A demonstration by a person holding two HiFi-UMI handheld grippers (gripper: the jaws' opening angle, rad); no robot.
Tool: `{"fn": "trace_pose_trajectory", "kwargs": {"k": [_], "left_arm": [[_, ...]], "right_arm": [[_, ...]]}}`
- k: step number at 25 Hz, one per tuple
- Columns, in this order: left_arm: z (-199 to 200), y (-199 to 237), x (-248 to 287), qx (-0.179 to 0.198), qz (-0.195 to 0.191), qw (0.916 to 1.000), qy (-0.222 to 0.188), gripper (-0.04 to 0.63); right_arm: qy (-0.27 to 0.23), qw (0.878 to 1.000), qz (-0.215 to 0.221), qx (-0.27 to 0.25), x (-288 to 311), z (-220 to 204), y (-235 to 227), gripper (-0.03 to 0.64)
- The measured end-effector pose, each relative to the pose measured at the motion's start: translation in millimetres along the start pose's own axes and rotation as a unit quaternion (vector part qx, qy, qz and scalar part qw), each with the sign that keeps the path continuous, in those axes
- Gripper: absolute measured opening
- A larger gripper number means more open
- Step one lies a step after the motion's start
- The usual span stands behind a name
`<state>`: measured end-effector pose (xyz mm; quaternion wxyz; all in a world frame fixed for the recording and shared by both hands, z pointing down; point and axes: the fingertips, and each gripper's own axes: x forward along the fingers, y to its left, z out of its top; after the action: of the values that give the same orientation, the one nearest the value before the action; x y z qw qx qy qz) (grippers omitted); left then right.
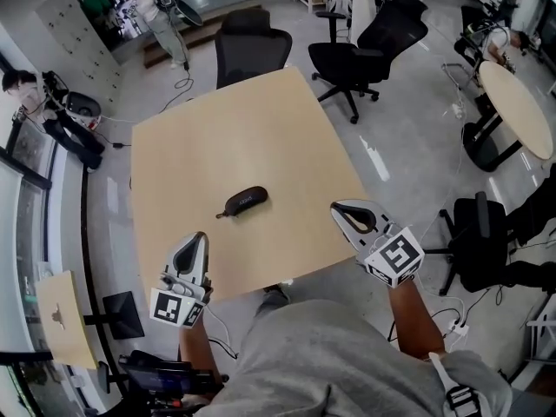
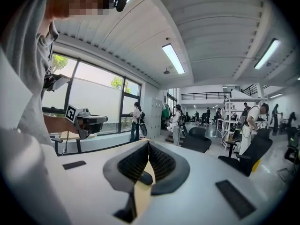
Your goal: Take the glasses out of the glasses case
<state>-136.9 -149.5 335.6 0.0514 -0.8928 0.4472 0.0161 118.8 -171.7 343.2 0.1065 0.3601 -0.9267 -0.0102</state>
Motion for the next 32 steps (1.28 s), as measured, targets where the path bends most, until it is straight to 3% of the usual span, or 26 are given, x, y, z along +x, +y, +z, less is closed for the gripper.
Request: {"fn": "trace_pose_trajectory", "kwargs": {"k": [9, 19, 26, 32], "left_arm": [[-41, 89, 41, -0.034, -0.016, 0.9991, 0.018, 0.005], [-132, 150, 77, -0.093, -0.071, 0.9915, 0.057, 0.005], [-202, 150, 96, -0.124, -0.103, 0.9797, 0.119, 0.006], [-273, 145, 108, -0.137, -0.096, 0.9674, 0.189, 0.008]], "right_arm": [[0.019, 1.000, 0.004, 0.006, 99, 4, -14, 0.008], [0.075, 0.997, 0.004, 0.026, 200, -30, -7, 0.008], [0.121, 0.991, 0.027, 0.052, 247, -59, -3, 0.008], [0.163, 0.981, 0.070, 0.077, 279, -106, -5, 0.008]]}}
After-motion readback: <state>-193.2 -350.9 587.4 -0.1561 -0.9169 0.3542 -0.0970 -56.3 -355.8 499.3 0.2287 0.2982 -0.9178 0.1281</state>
